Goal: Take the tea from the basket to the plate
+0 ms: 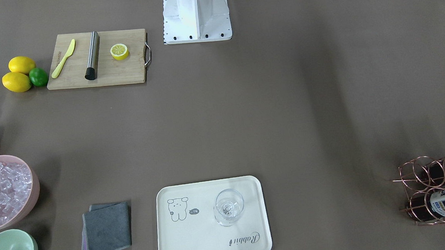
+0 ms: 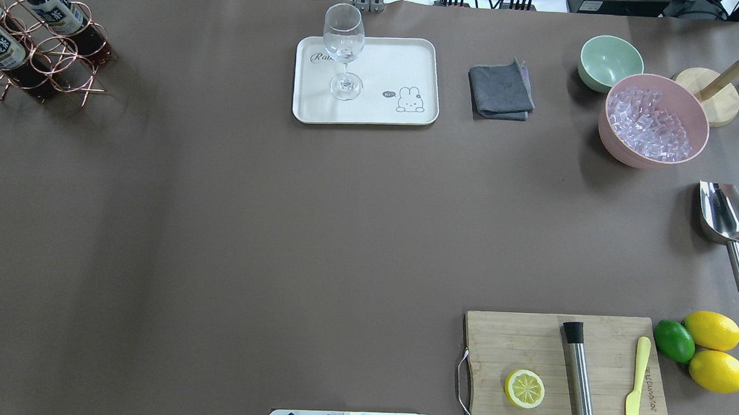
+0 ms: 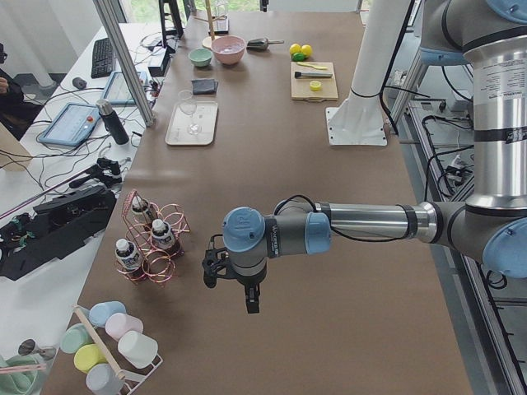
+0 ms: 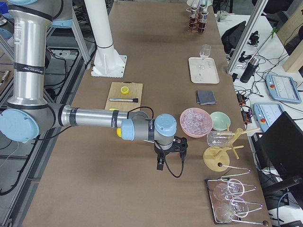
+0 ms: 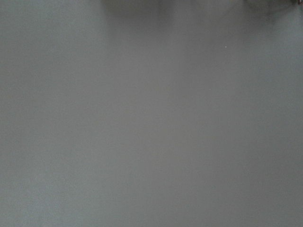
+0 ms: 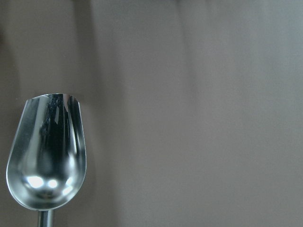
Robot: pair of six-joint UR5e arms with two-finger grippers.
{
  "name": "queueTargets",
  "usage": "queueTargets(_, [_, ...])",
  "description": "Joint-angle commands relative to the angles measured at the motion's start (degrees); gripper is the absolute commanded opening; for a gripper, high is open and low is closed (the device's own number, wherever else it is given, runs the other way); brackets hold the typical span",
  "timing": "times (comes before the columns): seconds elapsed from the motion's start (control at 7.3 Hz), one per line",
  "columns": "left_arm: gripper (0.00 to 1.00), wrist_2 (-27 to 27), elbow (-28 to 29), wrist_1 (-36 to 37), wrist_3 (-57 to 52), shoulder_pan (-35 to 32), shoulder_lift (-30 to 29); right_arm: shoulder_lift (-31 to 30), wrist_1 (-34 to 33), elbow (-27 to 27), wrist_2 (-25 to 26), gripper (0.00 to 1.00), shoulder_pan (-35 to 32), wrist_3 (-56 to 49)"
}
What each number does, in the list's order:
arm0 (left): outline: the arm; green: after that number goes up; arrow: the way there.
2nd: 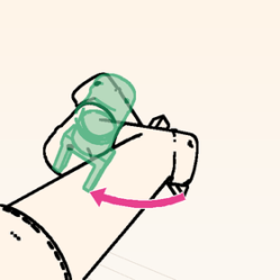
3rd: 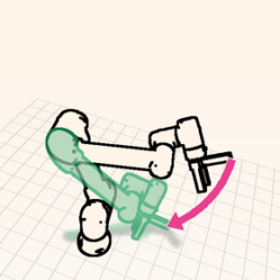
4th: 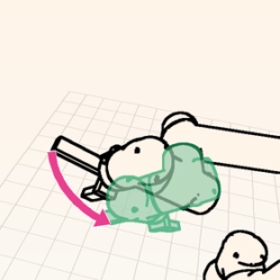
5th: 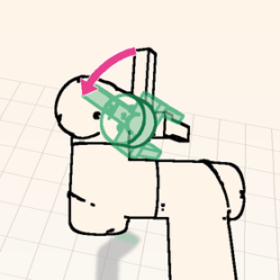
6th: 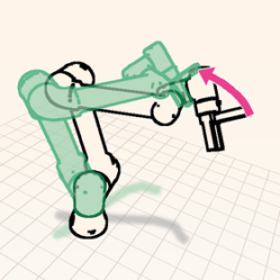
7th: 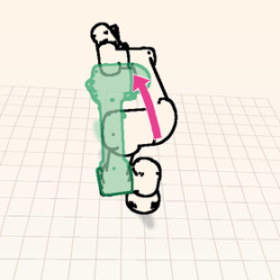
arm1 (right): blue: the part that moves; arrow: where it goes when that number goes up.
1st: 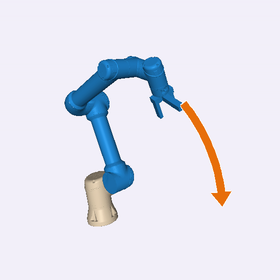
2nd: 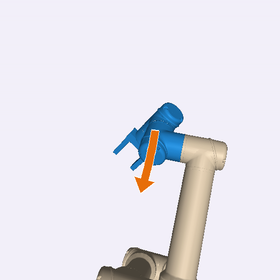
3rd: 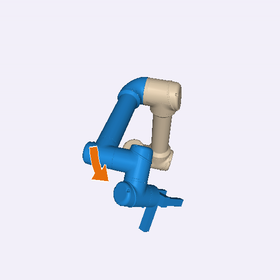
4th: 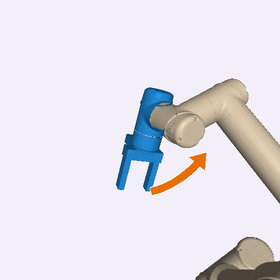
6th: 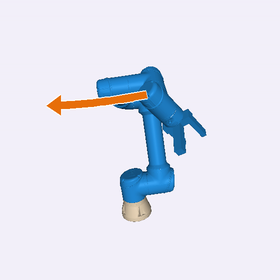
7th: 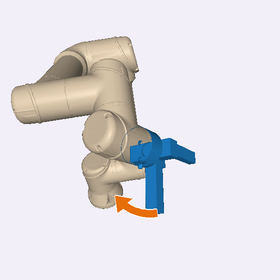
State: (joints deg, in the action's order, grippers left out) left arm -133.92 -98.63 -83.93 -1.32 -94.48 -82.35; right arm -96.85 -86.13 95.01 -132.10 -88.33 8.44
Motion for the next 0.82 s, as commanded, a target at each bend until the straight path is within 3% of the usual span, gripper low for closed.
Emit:
queueTargets(0.0, [0.98,-0.03,-0.16,0.00,0.00,0.00,0.00,0.09,-0.09,1.31,0.26,1.00,-0.18,0.26])
queueTargets(0.68, [0.98,-0.03,-0.33,0.00,0.00,-0.09,0.00,-0.88,-0.09,1.41,0.44,1.00,-1.31,0.00])
